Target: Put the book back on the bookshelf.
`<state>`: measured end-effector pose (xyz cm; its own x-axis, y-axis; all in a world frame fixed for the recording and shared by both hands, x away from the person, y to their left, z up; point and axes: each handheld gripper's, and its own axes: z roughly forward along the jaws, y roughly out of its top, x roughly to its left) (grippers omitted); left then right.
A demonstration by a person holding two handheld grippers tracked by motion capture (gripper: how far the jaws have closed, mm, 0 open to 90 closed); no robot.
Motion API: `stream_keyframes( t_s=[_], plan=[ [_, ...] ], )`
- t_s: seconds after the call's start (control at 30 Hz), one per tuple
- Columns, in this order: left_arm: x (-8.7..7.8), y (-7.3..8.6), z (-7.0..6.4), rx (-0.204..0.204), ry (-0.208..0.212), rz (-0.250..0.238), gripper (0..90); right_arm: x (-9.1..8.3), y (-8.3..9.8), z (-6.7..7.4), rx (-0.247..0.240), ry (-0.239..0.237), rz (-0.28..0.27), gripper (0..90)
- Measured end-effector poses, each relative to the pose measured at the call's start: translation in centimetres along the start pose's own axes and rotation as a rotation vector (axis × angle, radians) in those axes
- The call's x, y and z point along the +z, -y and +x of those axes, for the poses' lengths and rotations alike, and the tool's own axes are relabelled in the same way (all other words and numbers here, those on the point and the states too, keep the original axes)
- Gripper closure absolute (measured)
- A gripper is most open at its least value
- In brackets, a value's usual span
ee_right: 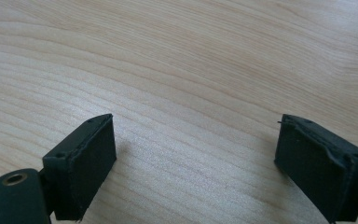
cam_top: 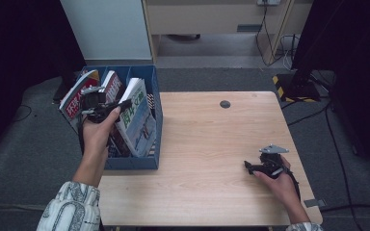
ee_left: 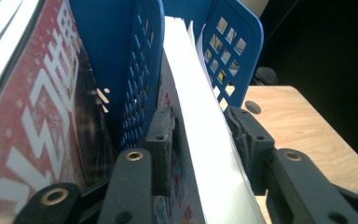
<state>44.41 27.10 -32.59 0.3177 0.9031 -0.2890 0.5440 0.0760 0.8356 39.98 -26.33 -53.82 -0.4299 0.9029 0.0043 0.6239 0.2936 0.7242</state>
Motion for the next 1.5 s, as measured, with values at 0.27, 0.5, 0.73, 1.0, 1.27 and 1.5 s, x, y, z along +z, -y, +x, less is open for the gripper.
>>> stream_keyframes(
  t_s=[0.27, 0.5, 0.73, 1.0, 1.27, 1.5],
  plan=[
    [0.6, -0.4, -0.4, 0.019, 0.002, 0.044, 54.3, 0.0, 0.0, 0.1, -0.002, -0.001, -0.002, 12.2],
    [0.9, 0.0, -0.9, 0.03, -0.001, 0.045, 46.2, 0.0, 0.0, 0.1, -0.002, 0.0, -0.001, 12.0],
    [1.4, 0.1, -1.1, 0.034, -0.045, 0.058, 48.9, 0.0, 0.0, 0.1, -0.003, -0.001, -0.001, 11.8],
    [0.9, 0.1, -0.5, 0.041, -0.089, 0.052, 72.7, 0.0, 0.0, 0.1, -0.005, -0.004, 0.001, 11.4],
    [0.6, 0.3, -0.8, 0.034, -0.09, 0.002, 73.3, 0.1, 0.0, 0.1, -0.004, -0.003, 0.0, 11.3],
    [1.1, 0.0, -1.1, 0.011, -0.101, -0.032, 73.3, 0.1, 0.0, 0.1, -0.007, -0.004, 0.001, 11.3]
  ],
)
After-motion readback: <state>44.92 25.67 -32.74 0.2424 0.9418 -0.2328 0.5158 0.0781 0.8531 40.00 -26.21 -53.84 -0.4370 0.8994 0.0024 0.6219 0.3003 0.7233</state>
